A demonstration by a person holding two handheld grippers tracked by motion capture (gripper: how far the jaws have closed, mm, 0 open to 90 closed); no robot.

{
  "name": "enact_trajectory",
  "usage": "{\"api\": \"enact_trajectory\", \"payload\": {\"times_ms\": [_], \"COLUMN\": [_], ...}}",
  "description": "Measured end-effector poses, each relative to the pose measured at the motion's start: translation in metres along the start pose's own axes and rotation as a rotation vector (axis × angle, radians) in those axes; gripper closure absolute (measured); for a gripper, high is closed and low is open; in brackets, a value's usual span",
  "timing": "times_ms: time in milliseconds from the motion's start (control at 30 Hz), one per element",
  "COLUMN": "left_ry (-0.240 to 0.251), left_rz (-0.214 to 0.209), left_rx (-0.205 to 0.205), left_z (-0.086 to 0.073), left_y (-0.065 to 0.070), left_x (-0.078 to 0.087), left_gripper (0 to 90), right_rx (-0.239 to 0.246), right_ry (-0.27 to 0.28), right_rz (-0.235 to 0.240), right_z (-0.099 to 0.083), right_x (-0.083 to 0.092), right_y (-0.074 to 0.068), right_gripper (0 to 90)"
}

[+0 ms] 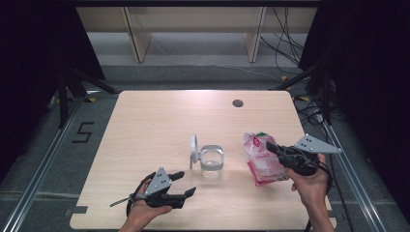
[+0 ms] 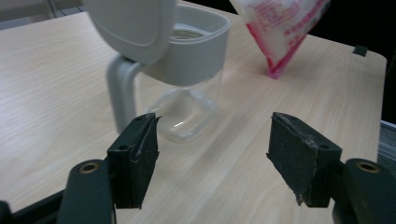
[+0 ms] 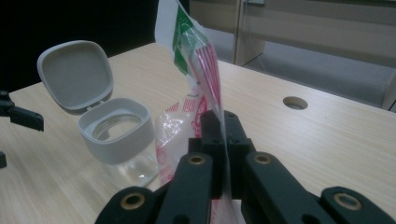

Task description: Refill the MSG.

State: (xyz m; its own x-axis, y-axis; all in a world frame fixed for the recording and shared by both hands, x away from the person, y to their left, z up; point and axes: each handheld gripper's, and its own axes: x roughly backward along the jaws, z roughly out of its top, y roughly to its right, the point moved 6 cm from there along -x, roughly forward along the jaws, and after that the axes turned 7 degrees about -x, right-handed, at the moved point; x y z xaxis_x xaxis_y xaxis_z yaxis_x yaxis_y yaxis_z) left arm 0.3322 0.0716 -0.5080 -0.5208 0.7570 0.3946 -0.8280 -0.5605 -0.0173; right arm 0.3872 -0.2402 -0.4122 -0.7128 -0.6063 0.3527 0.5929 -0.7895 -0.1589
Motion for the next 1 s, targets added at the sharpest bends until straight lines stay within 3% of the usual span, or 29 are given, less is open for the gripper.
{"api": "enact_trajectory", "payload": {"times_ms": [67,133,300,367,500,533,733,833,867,900,1000], "left_ry": [-0.011,-0.049,-0.04,-0.031,-0.022,-0.012,-0.008,-0.009,-0.001,0.001,0.013], "left_rz": [-0.024,-0.057,-0.079,-0.095,-0.108,-0.106,-0.078,-0.067,-0.073,-0.06,-0.035], "left_rx": [-0.009,-0.055,-0.05,-0.039,-0.043,-0.036,-0.08,-0.092,-0.091,-0.09,-0.113], "left_z": [-0.001,-0.004,0.003,0.01,0.018,0.022,0.034,0.036,0.036,0.037,0.038], "left_y": [0.006,0.017,0.03,0.038,0.046,0.049,0.058,0.06,0.062,0.063,0.065], "left_x": [-0.007,-0.019,-0.039,-0.053,-0.066,-0.071,-0.093,-0.099,-0.101,-0.103,-0.11], "left_gripper": [32.7,32.5,32.7,32.8,32.9,32.9,33.5,33.7,33.9,34.1,35.3], "right_rx": [0.001,0.012,0.015,0.046,0.063,0.05,0.096,0.064,0.103,0.066,0.083], "right_ry": [0.001,0.018,0.049,0.07,0.089,0.088,0.113,0.103,0.115,0.101,0.108], "right_rz": [0.002,0.012,0.021,0.021,0.042,0.051,0.074,0.1,0.094,0.11,0.123], "right_z": [0.004,0.011,0.024,0.035,0.045,0.047,0.057,0.056,0.057,0.055,0.055], "right_x": [-0.001,-0.001,0.003,0.005,0.006,0.006,0.002,0.001,0.0,0.0,-0.001], "right_y": [-0.001,-0.002,-0.008,-0.013,-0.021,-0.024,-0.039,-0.046,-0.046,-0.05,-0.053], "right_gripper": [90.0,90.0,90.0,90.0,90.0,90.0,90.0,90.0,90.0,90.0,90.0]}}
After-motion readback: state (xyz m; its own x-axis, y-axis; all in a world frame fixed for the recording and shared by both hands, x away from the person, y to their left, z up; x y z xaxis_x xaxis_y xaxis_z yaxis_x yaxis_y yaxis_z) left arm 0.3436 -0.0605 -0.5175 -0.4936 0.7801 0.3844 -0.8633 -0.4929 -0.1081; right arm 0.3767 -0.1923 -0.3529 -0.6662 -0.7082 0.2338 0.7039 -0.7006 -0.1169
